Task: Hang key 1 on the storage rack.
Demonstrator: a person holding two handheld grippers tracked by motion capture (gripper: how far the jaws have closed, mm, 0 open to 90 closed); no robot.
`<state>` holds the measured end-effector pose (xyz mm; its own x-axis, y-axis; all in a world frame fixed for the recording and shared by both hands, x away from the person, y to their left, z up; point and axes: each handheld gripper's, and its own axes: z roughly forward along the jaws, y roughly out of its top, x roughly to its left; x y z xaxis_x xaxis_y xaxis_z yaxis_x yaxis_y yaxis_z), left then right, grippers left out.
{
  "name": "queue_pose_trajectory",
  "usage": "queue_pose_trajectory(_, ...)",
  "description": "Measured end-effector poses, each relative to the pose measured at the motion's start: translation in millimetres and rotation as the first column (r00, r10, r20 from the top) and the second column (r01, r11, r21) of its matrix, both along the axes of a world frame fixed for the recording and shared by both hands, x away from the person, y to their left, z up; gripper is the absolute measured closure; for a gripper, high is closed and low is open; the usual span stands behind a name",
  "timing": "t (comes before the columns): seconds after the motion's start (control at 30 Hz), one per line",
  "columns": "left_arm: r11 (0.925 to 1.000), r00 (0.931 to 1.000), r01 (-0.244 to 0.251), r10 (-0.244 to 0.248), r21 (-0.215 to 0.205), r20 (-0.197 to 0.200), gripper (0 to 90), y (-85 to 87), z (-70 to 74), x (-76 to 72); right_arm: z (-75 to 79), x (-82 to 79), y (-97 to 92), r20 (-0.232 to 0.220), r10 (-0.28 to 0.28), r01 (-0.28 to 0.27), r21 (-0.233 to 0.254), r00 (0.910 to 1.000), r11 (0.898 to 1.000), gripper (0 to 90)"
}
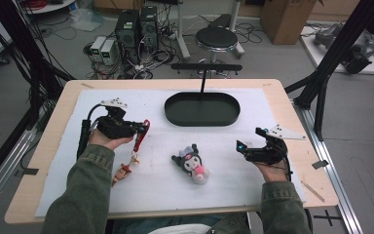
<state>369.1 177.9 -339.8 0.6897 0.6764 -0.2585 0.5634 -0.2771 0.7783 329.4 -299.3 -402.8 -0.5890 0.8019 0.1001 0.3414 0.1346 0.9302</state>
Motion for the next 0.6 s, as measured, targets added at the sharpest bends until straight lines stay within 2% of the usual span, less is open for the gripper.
queue_pose_trajectory(0.13,0.9998,0.9989,0.02,-0.02,-0.005,0.042,75.5,2.7,18.6,-2.6,-0.1,0.1,0.0,-0.001,0.001,-0.001,-0.005,1.0,1.0,1.0)
queue_pose_trajectory(0.17,0.9996,0.997,0.018,-0.016,-0.024,0.075,75.5,3.9,31.7,-1.9,-0.1,0.3,0.2,-0.002,0.001,-0.001,-0.004,1.0,1.0,1.0)
queue_pose_trajectory(0.2,0.9996,0.997,0.018,-0.016,-0.024,0.075,75.6,3.9,31.7,-1.9,-0.1,0.3,0.2,-0.002,0.001,-0.001,-0.004,1.0,1.0,1.0)
queue_pose_trajectory(0.23,0.9993,0.9941,0.03,-0.027,-0.024,0.105,75.6,4.0,44.1,-0.9,0.0,-0.3,0.4,-0.001,0.003,-0.003,-0.004,1.0,1.0,1.0)
queue_pose_trajectory(0.27,0.9993,0.9941,0.03,-0.027,-0.024,0.105,75.6,4.0,44.1,-0.9,0.0,-0.3,0.4,-0.001,0.003,-0.003,-0.004,1.0,1.0,1.0)
queue_pose_trajectory(0.3,0.9995,0.9919,0.03,-0.03,0.0,0.123,75.6,1.8,54.6,0.6,0.1,-0.4,0.2,-0.003,0.006,-0.006,0.005,1.0,1.0,1.0)
queue_pose_trajectory(0.33,0.9995,0.9919,0.03,-0.03,0.0,0.123,75.6,1.8,54.6,0.6,0.1,-0.4,0.2,-0.003,0.006,-0.006,0.005,1.0,1.0,1.0)
queue_pose_trajectory(0.37,0.9994,0.9888,0.034,-0.035,0.01,0.145,75.6,-1.4,63.7,2.0,0.4,-0.3,-0.2,0.001,0.009,-0.009,0.013,1.0,1.0,1.0)
queue_pose_trajectory(0.4,0.9994,0.9888,0.034,-0.035,0.01,0.145,75.6,-1.4,63.7,2.0,0.4,-0.3,-0.2,0.001,0.009,-0.009,0.013,1.0,1.0,1.0)
queue_pose_trajectory(0.53,0.9981,0.9822,0.061,-0.06,-0.001,0.178,75.6,-10.0,82.3,4.3,0.6,-0.7,-0.6,0.004,0.008,-0.008,0.013,1.0,1.0,1.0)
queue_pose_trajectory(0.6,0.9962,0.9799,0.086,-0.083,-0.009,0.181,75.6,-15.1,89.9,8.0,0.5,-0.3,-0.6,0.002,0.01,-0.01,0.016,0.9999,1.0,1.0)
